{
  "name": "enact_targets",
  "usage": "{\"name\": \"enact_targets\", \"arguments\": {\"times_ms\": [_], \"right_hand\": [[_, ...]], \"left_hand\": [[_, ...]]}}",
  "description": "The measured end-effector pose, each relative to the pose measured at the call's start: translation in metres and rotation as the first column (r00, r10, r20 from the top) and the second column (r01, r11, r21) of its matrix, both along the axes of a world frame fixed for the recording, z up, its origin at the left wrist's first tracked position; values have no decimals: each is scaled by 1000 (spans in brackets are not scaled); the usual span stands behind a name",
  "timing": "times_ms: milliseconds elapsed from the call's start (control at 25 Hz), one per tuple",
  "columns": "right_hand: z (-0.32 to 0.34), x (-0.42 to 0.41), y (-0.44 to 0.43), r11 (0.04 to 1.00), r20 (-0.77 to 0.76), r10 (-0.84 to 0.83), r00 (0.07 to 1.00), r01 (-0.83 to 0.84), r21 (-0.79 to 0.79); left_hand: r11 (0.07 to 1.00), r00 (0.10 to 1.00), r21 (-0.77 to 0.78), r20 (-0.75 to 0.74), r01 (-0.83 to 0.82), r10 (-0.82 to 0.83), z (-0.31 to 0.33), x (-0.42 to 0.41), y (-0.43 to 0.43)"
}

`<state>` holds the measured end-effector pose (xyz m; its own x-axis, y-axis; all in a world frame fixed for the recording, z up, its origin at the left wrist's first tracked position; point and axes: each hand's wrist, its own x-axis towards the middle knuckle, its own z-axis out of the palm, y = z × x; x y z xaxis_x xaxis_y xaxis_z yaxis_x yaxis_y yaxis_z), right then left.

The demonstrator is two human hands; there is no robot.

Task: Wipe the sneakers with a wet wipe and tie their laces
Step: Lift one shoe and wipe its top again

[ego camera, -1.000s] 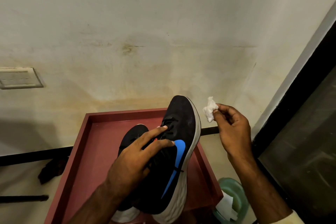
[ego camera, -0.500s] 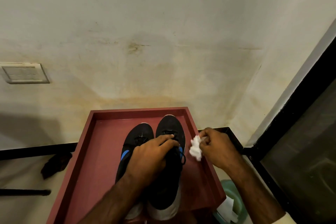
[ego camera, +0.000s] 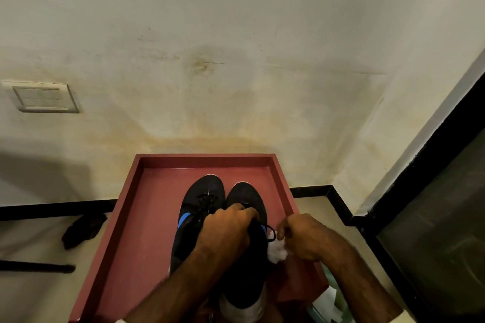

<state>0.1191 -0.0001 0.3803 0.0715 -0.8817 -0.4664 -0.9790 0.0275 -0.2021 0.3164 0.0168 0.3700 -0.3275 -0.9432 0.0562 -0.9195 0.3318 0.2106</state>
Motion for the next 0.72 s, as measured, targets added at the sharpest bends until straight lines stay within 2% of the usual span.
{"name": "enact_targets", "arguments": {"times_ms": [120,200,280,400,480,560,640,720], "right_hand": [[0,2,3,999,11,-2,1000,3,-48],[6,3,5,994,48,-9,999,14,-111],[14,5,9,992,163,-11,987,32,-124],[27,11,18,999,397,-53,916,48,21],[33,14,24,987,478,-90,874,13,161],[34,17,28,967,457,-62,888,-59,246],[31,26,32,975,376,59,925,-134,176],[16,32,28,991,348,120,930,-132,10]], "left_hand": [[999,999,20,0,45,-45,3,0,-2],[991,993,91,-70,102,-96,7,10,-5],[979,968,142,-224,146,-112,19,30,-5],[994,944,96,-329,44,-9,37,74,-10],[984,960,181,-276,-7,57,35,103,-13],[915,984,404,-165,9,63,29,117,-6],[854,992,520,-105,-7,73,20,114,4],[892,986,447,-101,-71,129,11,111,7]]}}
